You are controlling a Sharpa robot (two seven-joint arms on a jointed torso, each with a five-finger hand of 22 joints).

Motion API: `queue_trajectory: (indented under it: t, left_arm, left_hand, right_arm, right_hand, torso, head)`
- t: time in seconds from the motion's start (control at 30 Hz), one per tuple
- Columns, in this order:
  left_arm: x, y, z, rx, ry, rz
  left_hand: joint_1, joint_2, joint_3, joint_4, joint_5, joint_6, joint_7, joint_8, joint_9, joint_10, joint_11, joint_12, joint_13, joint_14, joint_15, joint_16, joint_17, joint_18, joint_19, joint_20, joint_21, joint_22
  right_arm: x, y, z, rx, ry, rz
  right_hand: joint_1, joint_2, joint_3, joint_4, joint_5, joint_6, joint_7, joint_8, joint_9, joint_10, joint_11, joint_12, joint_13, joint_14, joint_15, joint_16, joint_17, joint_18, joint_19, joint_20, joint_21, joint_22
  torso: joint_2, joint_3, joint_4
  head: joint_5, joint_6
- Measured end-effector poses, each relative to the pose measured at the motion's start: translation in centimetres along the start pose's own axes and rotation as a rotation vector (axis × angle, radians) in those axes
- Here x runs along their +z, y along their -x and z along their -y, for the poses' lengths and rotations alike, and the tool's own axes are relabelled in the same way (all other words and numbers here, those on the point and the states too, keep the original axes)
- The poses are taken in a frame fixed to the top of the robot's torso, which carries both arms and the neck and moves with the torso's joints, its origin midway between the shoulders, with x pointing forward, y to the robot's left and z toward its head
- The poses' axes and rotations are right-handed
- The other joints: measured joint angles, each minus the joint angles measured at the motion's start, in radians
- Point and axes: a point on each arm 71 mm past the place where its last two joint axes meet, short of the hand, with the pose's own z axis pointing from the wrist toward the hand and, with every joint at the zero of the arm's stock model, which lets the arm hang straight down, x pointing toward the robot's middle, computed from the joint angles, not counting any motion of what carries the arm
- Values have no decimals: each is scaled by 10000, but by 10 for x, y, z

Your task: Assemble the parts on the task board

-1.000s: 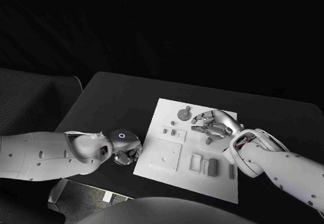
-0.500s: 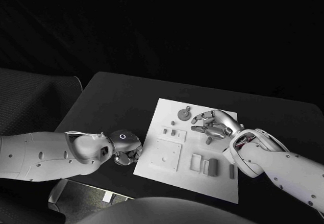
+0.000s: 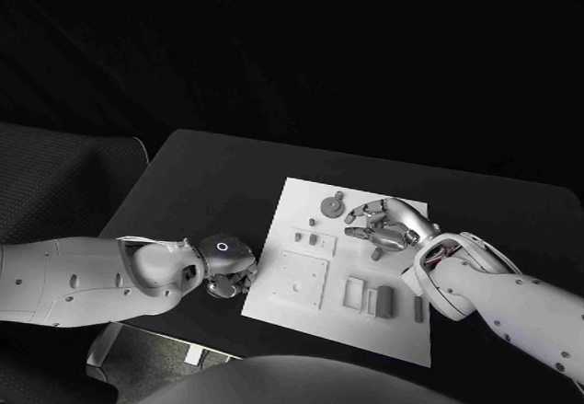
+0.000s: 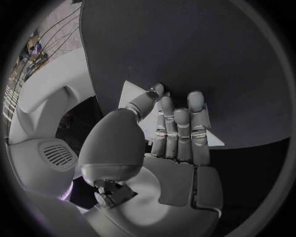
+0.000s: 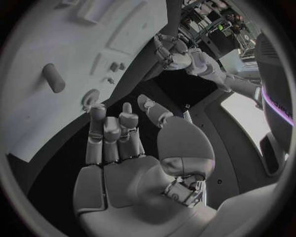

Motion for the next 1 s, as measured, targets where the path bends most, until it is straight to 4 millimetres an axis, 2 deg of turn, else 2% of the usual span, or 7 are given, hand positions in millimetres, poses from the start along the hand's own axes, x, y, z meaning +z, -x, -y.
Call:
queue_trajectory:
  t: [0.4, 0.53, 0.7, 0.8, 1.0]
  left_arm:
    - [-3, -2, -4, -35, -125, 350]
    - [-5, -1, -8, -91, -81, 495]
    - [-6, 0, -14, -173, -4, 569]
    - [-4, 7, -20, -172, 131, 680]
    - [0, 26, -33, -257, 453, 1107]
  left_hand:
    - [-35, 35, -105, 75, -6, 206, -172, 97, 75, 268, -85, 85, 38, 245, -140, 108, 116, -4, 126, -123, 348, -1]
    - [-24, 56, -695, 637, 51, 206, -172, 97, 131, 291, -107, 85, 42, 279, -174, 148, 118, 0, 158, -126, 352, -2]
    - [-15, 64, -795, 770, 57, 206, -172, 98, 151, 296, -111, 85, 42, 280, -175, 150, 129, 1, 159, -126, 390, -2]
    - [172, 252, -770, 774, 58, 205, -172, 92, 145, 304, -119, 85, 41, 280, -175, 151, 129, -1, 159, -126, 390, -3]
    - [194, 301, -739, 799, 79, 232, -198, 96, 158, 308, -121, 84, 40, 281, -173, 151, 128, -2, 159, -124, 390, -3]
  right_arm:
    - [1, -1, -1, 4, 35, -7]
    - [1, -1, -1, 8, 41, -11]
    - [1, -2, -2, 19, 58, -23]
    - [1, -2, -2, 25, 65, -30]
    - [1, -4, -2, 35, 78, -44]
  right_hand:
    - [0, 0, 0, 0, 24, -1, -1, 36, 1, 0, 0, 0, 0, 29, -29, 0, 0, -10, -1, 0, 0, 0]
    - [0, 0, 0, 0, 24, -3, -3, 36, 1, 0, 0, 0, 0, 29, -28, 0, 0, -37, -1, 1, 0, 0]
    - [0, 0, 0, 0, 24, -10, -10, 36, -8, 0, 0, 0, 0, 28, -28, 0, 0, -59, 1, -1, 0, -1]
    - [0, 0, 0, 0, 24, -10, -10, 36, -8, 0, 0, 0, 0, 28, -27, 0, 0, -28, 25, -24, 0, -1]
    - [0, 0, 0, 0, 24, -11, -11, 35, -8, 0, 0, 0, 0, 25, -24, 0, 0, 26, 36, -35, 0, -1]
  torso:
    - [1, 1, 1]
    - [1, -6, 4]
    - [4, -7, 5]
    - [4, -6, 5]
    - [5, -1, -1]
  head:
    - [-8, 0]
    - [-13, 0]
    - [-3, 0]
    - [7, 0]
    - [10, 0]
